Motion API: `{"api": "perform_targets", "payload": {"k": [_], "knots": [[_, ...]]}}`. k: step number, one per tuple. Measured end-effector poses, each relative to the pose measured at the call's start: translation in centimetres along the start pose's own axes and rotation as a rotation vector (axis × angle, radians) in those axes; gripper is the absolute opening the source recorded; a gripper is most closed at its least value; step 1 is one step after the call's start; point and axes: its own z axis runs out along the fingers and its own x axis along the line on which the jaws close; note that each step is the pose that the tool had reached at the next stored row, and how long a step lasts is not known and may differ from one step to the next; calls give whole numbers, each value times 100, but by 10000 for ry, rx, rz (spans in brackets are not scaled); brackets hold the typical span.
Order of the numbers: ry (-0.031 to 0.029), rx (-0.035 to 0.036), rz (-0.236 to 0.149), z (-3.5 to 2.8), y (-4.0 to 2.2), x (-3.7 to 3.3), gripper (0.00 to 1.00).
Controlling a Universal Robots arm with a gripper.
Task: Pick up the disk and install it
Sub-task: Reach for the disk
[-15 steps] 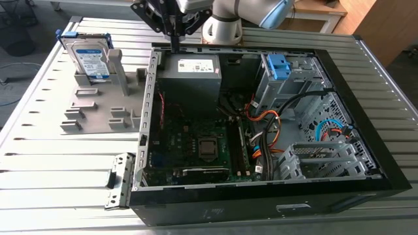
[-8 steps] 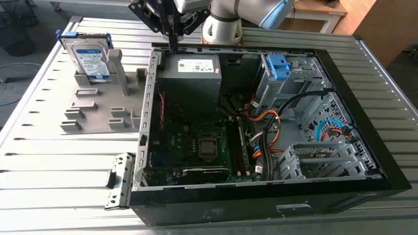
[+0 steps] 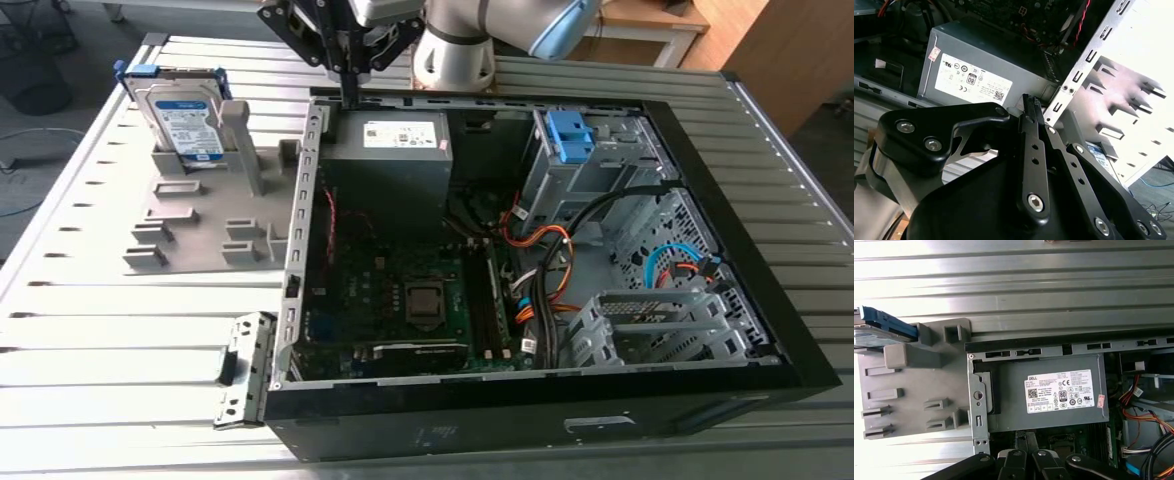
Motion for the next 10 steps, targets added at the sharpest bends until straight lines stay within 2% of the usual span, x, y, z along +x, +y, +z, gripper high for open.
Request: {"api": "perform_targets", "payload": {"k": [10], "knots": [[0,0,0,-1,-3,39,11]]}}
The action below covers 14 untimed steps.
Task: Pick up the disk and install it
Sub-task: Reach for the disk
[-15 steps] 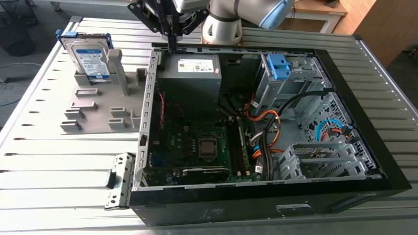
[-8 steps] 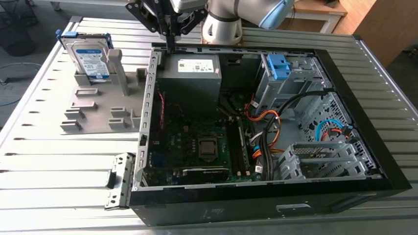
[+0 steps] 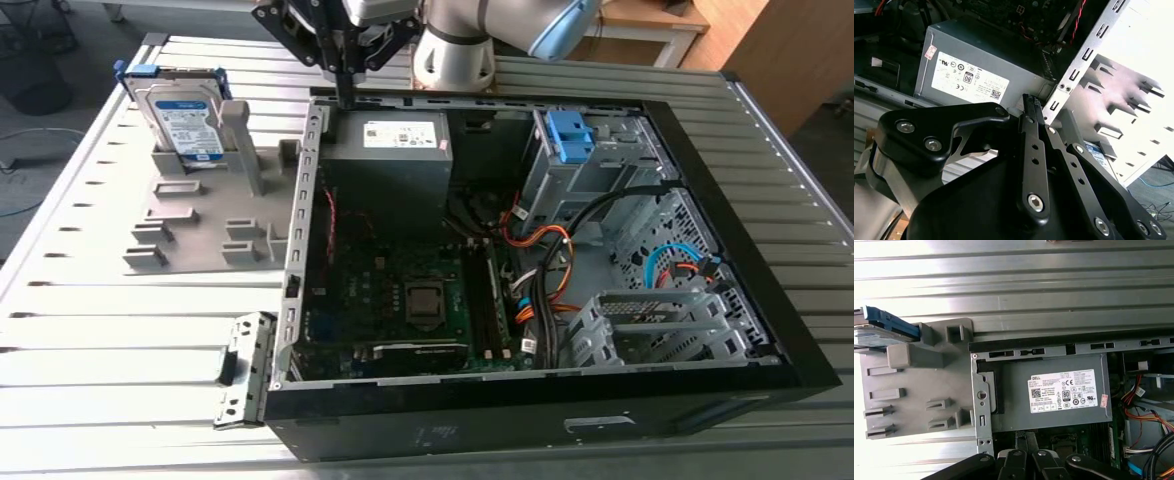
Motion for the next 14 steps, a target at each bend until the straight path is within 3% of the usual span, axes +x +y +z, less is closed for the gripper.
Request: {"api": "perform_targets", "payload": {"k": [14], "knots": [[0,0,1,-1,-3,44,11]]}}
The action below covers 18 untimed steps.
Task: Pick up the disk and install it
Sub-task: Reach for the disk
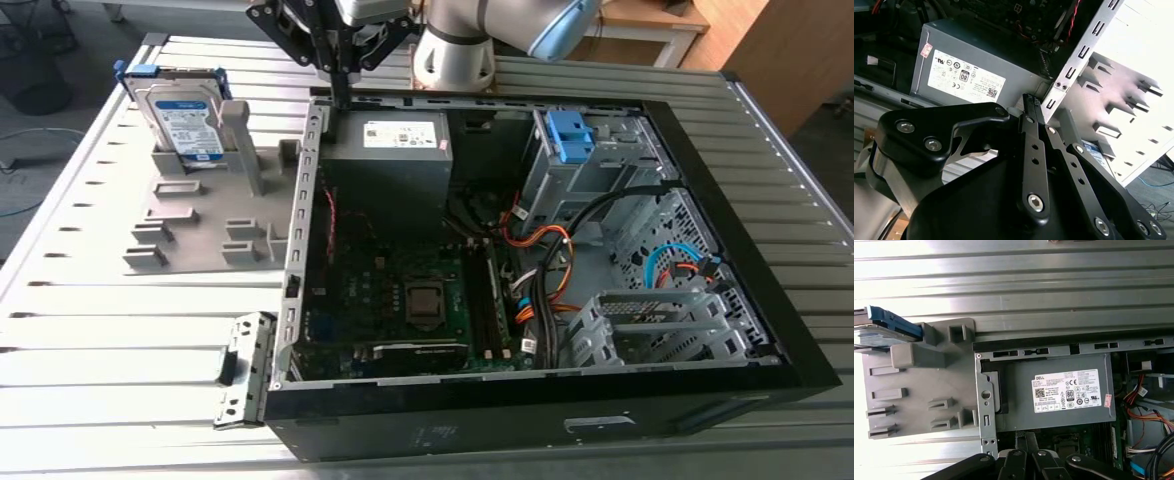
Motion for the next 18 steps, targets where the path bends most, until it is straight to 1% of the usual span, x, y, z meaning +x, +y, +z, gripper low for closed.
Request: {"api": "perform_targets", "payload": {"k": [18], "knots": [[1,0,-1,-2,-5,69,11]]}}
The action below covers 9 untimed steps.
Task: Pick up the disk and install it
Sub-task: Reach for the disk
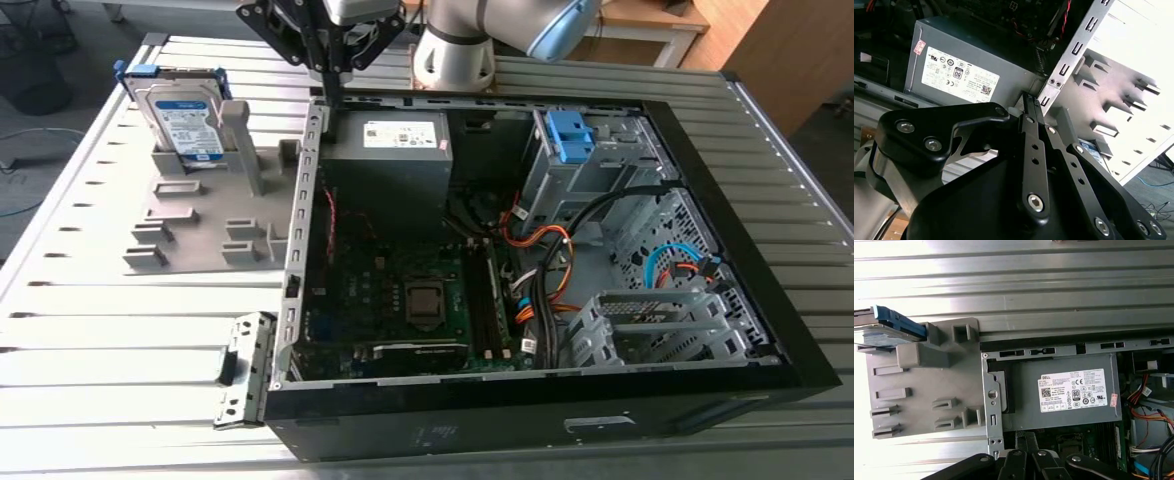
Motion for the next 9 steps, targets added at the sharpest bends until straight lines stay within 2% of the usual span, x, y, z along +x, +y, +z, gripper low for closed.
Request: {"api": "perform_targets", "payload": {"k": [9], "knots": [[-1,0,0,-1,-3,34,11]]}}
